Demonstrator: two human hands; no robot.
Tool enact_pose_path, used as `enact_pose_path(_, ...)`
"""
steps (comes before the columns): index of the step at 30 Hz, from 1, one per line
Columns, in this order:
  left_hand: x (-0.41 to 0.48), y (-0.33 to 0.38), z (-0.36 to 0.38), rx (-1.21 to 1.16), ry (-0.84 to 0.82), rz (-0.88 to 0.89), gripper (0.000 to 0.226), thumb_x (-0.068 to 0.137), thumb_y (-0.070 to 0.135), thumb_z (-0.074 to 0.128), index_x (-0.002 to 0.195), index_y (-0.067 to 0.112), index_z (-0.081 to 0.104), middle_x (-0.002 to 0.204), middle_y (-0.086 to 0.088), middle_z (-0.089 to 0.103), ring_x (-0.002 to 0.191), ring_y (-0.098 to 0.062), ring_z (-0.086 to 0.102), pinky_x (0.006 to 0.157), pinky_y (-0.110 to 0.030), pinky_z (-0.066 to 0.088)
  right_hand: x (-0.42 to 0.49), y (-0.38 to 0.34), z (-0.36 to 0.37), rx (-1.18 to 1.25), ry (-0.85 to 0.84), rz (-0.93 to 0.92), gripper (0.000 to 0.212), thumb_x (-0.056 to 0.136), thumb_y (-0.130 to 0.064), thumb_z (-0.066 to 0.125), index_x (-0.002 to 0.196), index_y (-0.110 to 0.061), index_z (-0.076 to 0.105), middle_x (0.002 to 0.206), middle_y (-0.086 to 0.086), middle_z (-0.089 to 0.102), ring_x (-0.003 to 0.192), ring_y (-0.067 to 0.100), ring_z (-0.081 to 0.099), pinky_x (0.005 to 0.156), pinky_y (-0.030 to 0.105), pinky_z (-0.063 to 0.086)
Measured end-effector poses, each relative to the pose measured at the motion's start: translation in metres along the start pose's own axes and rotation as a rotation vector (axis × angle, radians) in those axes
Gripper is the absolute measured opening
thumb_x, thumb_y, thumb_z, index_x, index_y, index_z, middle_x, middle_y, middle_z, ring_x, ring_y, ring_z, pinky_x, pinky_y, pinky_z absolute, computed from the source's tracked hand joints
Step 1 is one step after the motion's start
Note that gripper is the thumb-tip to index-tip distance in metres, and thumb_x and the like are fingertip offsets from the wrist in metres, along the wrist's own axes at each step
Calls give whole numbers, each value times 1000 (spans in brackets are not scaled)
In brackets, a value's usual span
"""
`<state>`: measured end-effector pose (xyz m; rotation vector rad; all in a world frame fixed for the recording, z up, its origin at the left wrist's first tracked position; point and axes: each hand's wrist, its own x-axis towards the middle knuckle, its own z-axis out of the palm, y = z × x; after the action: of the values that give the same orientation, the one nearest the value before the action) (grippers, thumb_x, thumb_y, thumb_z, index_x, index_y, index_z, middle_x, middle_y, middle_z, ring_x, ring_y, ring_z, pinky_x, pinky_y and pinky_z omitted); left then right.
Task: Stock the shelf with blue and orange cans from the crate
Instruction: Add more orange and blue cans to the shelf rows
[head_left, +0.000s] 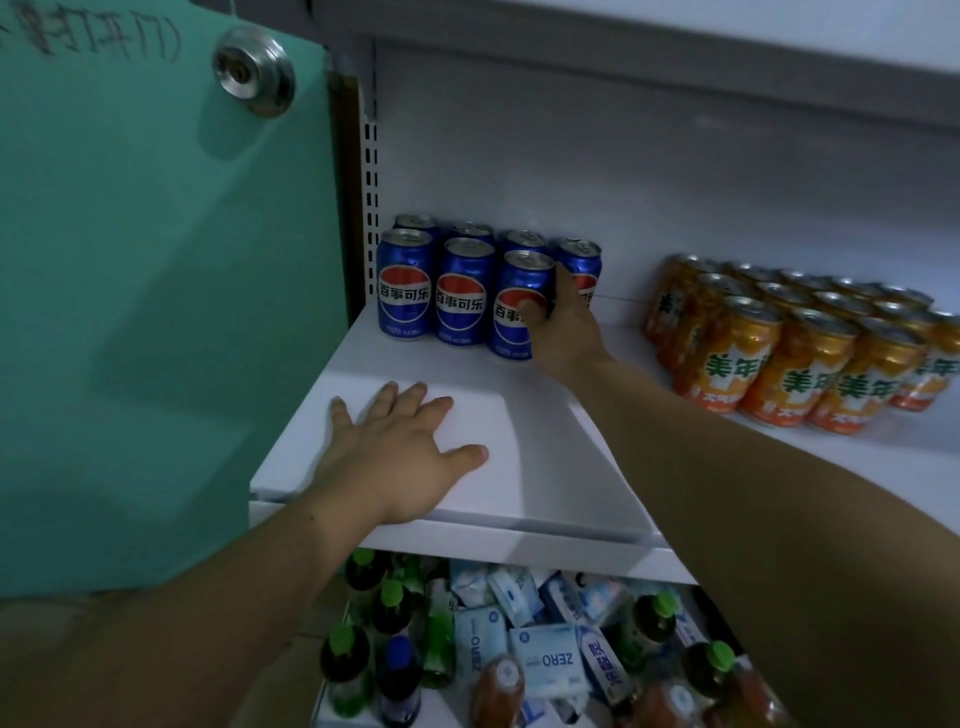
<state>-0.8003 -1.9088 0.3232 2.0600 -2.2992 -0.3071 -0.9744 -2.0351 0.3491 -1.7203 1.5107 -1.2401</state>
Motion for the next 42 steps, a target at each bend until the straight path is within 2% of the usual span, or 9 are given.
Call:
enact_pose_path(6, 1, 0, 1, -2, 4, 3, 77, 86, 74, 20, 151, 36, 5, 161, 10, -6, 147, -14, -9, 115, -57, -6, 6, -6, 10, 1, 24, 98, 62, 100, -17, 47, 153, -20, 17, 149, 7, 39, 132, 25, 43, 110, 40, 36)
enact_pose_path(11, 1, 0, -1, 0, 11, 2, 78, 86, 75, 21, 151, 36, 7, 161, 10, -3, 147, -15, -6, 115, -58, -4, -2, -22, 1, -32, 40, 203, 66, 95, -23, 57, 149, -8, 20, 138, 15, 49, 121, 29, 52, 87, 28, 37)
enact_pose_path(16, -5, 1, -10, -54, -16, -11, 81, 83, 79, 26, 151, 36, 13, 161, 9, 2, 148, -15, -1, 115, -57, -4, -50, -38, -49, -367, -127, 186, 48, 98, -42, 48, 138, -17, 43, 126, 7, 57, 107, 28, 58, 83, 33, 46)
enact_pose_path(20, -14, 11, -26, -203, -76, -24, 84, 78, 76, 44, 148, 33, 28, 160, 4, 15, 146, -20, 13, 117, -53, 5, -103, -46, -113, -616, -121, 181, 57, 97, -44, 49, 145, -15, 37, 139, 11, 49, 119, 29, 52, 87, 32, 43)
enact_pose_path(22, -18, 38, -33, -394, -92, 40, 99, 63, 76, 58, 146, 26, 34, 156, -1, 27, 140, -22, 30, 115, -45, 25, -130, -46, -147, -729, -94, 190, 55, 96, -45, 51, 141, -14, 43, 132, 13, 55, 114, 31, 54, 81, 30, 40)
enact_pose_path(24, -30, 81, -40, -415, -93, 183, 87, 73, 63, 63, 144, 21, 37, 154, -2, 32, 137, -22, 36, 110, -34, 32, -157, -43, -181, -822, -75, 238, 55, 96, -47, 49, 140, -16, 44, 132, 15, 56, 115, 33, 54, 84, 33, 43)
enact_pose_path(29, -74, 201, -22, -305, -174, 535, 69, 87, 50, 59, 145, 21, 37, 154, 0, 32, 137, -20, 35, 110, -32, 31, -231, -19, -268, -908, 16, 432, 66, 96, -51, 48, 149, -17, 31, 150, 8, 40, 130, 30, 45, 103, 36, 39)
enact_pose_path(35, -129, 314, 56, -195, -377, 810, 71, 88, 50, 59, 147, 20, 35, 152, -2, 35, 132, -22, 41, 102, -30, 36, -354, 36, -352, -894, 120, 707, 68, 94, -53, 51, 147, -15, 35, 142, 11, 49, 121, 30, 52, 93, 38, 47)
enact_pose_path(42, -186, 401, 183, -9, -690, 901, 70, 91, 46, 57, 149, 19, 28, 156, -3, 26, 138, -23, 35, 102, -31, 35, -506, 114, -402, -780, 176, 1080, 61, 97, -47, 49, 146, -15, 35, 139, 10, 50, 117, 27, 54, 88, 33, 47)
